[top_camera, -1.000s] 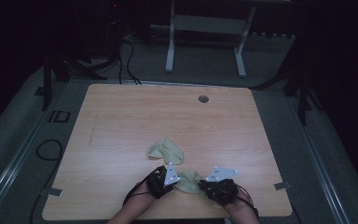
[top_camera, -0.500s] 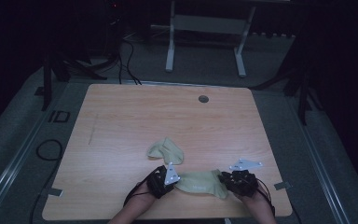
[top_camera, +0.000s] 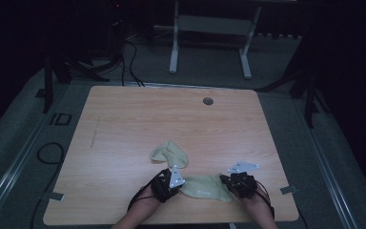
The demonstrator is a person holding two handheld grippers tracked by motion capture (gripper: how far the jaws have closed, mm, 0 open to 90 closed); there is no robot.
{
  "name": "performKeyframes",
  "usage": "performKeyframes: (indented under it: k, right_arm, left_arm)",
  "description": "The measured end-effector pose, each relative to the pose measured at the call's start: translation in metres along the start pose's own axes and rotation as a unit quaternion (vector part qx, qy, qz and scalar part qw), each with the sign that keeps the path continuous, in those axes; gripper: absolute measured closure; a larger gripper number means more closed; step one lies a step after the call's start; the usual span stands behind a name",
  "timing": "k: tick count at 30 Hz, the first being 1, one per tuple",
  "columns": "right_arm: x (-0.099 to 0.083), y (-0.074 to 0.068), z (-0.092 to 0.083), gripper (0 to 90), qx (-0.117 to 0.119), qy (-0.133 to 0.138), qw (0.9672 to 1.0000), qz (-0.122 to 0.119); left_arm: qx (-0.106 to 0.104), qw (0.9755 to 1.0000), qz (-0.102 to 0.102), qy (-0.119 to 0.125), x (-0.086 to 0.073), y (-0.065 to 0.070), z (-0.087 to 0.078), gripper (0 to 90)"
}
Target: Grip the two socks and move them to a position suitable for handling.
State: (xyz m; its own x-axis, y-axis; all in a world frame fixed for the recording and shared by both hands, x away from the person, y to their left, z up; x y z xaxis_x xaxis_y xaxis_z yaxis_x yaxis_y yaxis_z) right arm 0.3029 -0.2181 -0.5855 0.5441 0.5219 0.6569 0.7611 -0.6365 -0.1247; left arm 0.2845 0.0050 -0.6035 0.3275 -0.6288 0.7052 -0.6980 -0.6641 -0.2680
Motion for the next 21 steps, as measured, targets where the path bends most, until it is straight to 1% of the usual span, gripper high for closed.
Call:
performKeyframes:
  k: [1,2,3,4,6,8,11,13,17,21]
  right_arm:
    - [-0.002,0.001,0.003,89.0,-0.002,-0.006,1.0,0.001]
    - [-0.002,0.001,0.003,89.0,-0.002,-0.006,1.0,0.001]
    - [-0.005,0.005,0.005,89.0,-0.006,-0.006,1.0,0.002]
    - [-0.005,0.007,0.004,89.0,-0.006,-0.003,1.0,0.007]
    - [-0.006,0.013,0.001,88.8,-0.014,-0.004,0.9999,0.009]
    - [-0.008,0.018,-0.001,87.8,-0.014,-0.001,0.9998,0.016]
    - [-0.01,0.025,-0.005,86.4,-0.024,0.003,0.9993,0.03]
    - [-0.012,0.029,-0.007,86.3,-0.023,0.004,0.9992,0.034]
    - [-0.014,0.033,-0.009,86.4,-0.034,0.001,0.999,0.031]
    - [-0.016,0.039,-0.012,86.3,-0.038,0.003,0.9986,0.038]
  left_arm:
    - [0.0,1.0,-0.001,0.0,0.0,0.0,0.0,88.7]
    - [0.0,1.0,-0.001,0.0,0.0,0.0,0.0,88.8]
    - [-0.002,1.0,-0.004,0.0,0.001,0.0,0.001,88.7]
    - [-0.002,1.0,-0.005,0.0,0.001,-0.001,0.001,88.7]
    - [-0.004,1.0,-0.008,0.0,0.002,0.0,0.002,88.7]
    - [-0.006,0.9999,-0.01,-0.001,0.004,0.001,0.004,88.6]
    - [-0.01,0.9999,-0.012,0.0,0.008,0.002,0.007,88.6]
    - [-0.011,0.9998,-0.014,0.001,0.01,0.003,0.009,88.5]
    - [-0.008,0.9999,-0.008,0.002,0.015,0.004,0.014,88.3]
    - [-0.007,0.9999,-0.012,0.0,0.02,0.003,0.019,86.3]
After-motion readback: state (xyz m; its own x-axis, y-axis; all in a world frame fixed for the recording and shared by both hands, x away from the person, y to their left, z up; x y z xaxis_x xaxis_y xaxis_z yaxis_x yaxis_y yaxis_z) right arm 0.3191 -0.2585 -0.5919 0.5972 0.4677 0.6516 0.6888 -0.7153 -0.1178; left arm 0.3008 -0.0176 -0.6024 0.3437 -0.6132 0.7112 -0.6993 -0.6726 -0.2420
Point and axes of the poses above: each handheld gripper's, and its own axes: z roughly forward along the jaws, x roughly out of its top, y roughly to its right, the point moved 5 cm from there along z, roughly forward along the jaws, and after that the axes turned 12 degrees about x, right-handed, at the moved point
